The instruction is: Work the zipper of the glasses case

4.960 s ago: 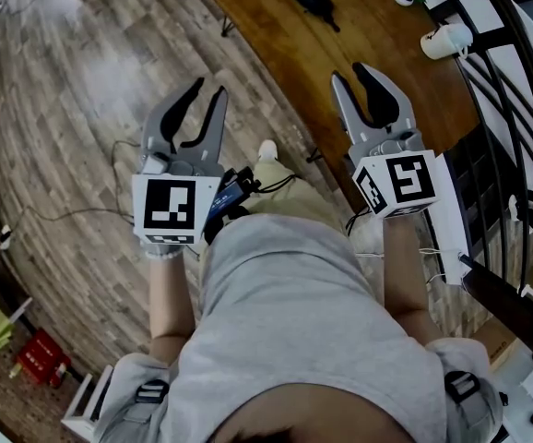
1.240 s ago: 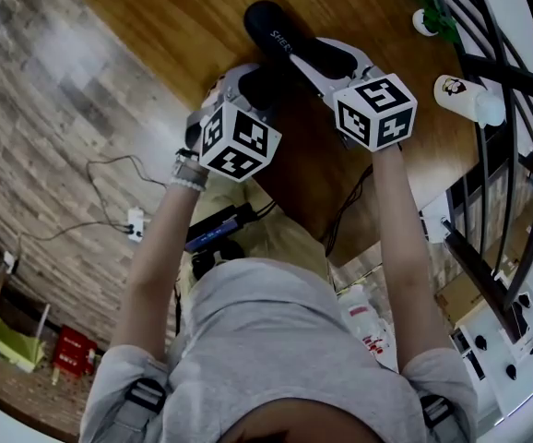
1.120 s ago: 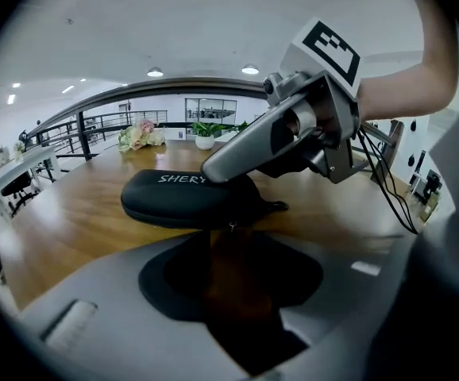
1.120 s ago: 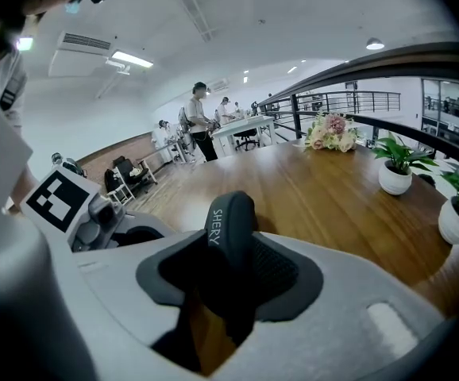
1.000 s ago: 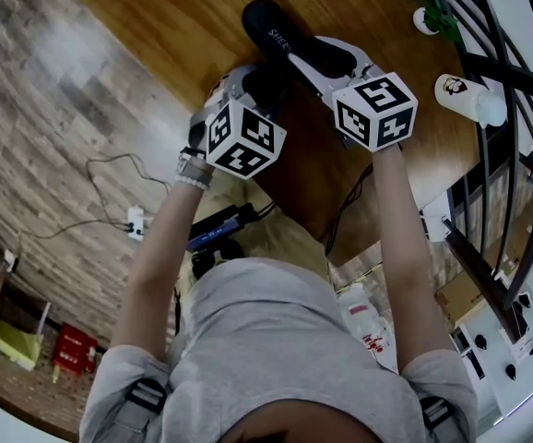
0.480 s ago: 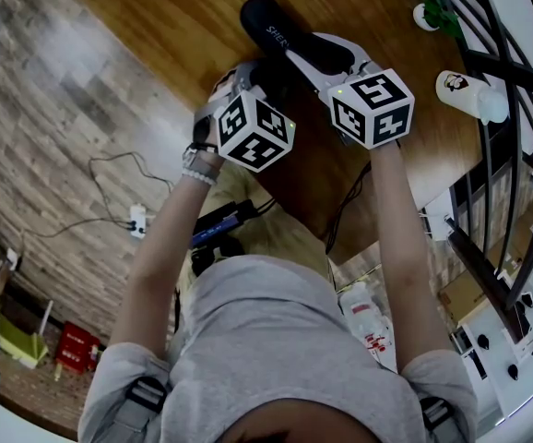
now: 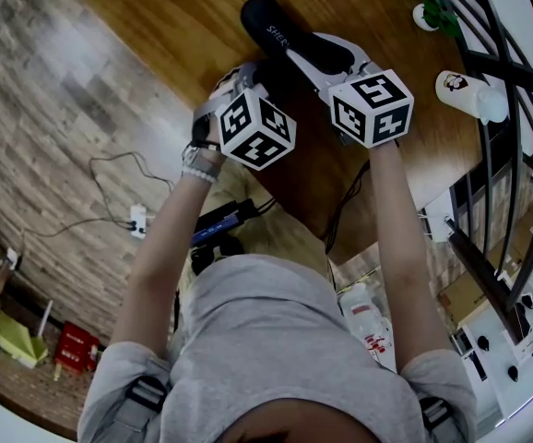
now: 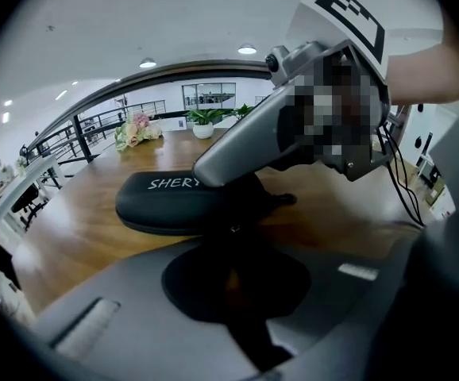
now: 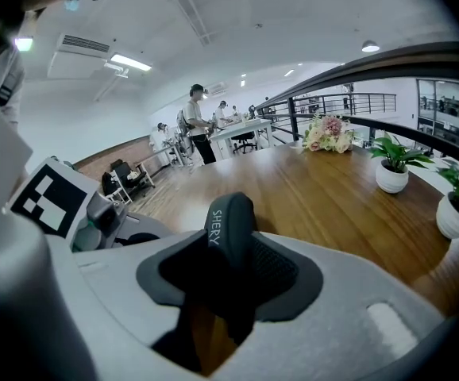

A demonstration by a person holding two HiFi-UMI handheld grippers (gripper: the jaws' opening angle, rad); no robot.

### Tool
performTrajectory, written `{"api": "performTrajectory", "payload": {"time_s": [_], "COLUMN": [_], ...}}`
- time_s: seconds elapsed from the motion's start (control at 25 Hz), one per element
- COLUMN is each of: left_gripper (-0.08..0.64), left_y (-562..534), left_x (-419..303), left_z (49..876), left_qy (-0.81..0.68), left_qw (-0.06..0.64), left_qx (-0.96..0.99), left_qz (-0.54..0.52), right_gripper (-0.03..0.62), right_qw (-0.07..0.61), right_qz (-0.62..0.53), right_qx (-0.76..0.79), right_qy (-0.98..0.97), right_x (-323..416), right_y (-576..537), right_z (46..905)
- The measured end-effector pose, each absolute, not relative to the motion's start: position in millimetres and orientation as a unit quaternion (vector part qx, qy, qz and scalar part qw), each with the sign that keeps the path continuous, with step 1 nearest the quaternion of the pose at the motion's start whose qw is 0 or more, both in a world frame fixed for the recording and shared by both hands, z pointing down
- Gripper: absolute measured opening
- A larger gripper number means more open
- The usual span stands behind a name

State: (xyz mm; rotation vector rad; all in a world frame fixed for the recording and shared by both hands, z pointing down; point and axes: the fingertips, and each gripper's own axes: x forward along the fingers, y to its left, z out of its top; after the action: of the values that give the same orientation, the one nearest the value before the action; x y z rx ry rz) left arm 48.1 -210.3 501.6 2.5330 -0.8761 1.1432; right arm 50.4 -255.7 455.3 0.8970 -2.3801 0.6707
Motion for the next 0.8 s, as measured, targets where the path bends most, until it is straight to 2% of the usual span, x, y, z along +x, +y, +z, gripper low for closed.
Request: {"api": "performTrajectory", "payload": {"time_s": [0.8], "left_gripper": [0.022], "left_y": [-216.7], "left_x": [31.7], "left_z": [499.3], "left_qy": [-0.337], "left_qw": [0.128], "left_qx": [0.851], "left_qz": [0.381], "right_gripper": [0.173], "right_qw": [0.285], "right_qz": [0.199], "right_qx": [0.311], "right_qy": [-0.884], "right_x": [43.8], "right_y": [-251.4], "right_z": [454.5]}}
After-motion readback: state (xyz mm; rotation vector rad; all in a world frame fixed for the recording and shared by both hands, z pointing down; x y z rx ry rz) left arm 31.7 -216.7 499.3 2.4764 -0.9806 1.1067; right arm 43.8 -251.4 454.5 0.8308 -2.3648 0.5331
